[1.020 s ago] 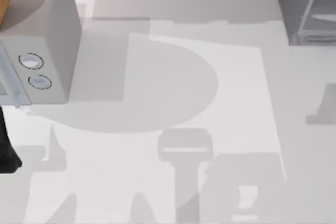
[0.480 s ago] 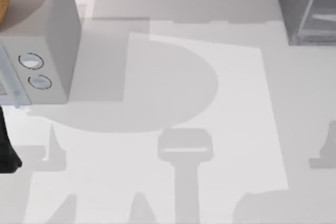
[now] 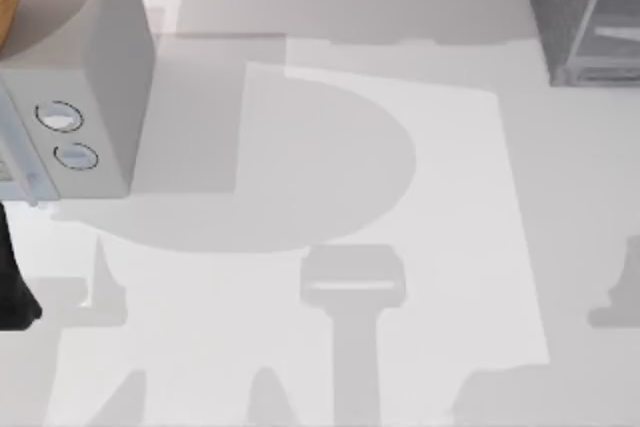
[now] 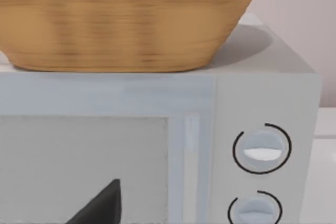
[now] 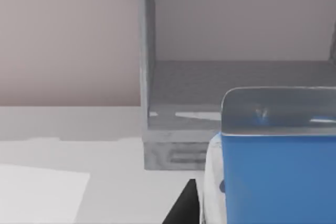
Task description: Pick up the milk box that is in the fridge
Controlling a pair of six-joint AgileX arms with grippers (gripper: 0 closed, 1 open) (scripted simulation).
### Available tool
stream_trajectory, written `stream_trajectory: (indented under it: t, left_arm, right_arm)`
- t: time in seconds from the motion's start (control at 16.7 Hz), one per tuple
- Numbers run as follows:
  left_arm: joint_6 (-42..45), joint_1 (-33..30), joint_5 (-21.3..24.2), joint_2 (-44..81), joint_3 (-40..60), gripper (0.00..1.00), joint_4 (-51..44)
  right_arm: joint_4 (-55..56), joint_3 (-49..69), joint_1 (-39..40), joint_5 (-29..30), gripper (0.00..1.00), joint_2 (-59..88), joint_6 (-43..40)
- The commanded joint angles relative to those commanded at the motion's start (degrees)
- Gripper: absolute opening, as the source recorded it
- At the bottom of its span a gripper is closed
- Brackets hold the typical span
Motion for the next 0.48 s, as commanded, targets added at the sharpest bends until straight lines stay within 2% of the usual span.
stream_trajectory:
  t: [0.18,0.48]
  left_arm:
    - [0.0,0.0,0.0,0.0,0.0,1.00,0.0]
    - [0.0,0.0,0.0,0.0,0.0,1.00,0.0]
  right_arm:
    - [1.3,0.7,0.3,-0.5,0.00,2.3,0.3]
    - [8.5,4.2,1.8,-3.1,0.00,14.8,1.3]
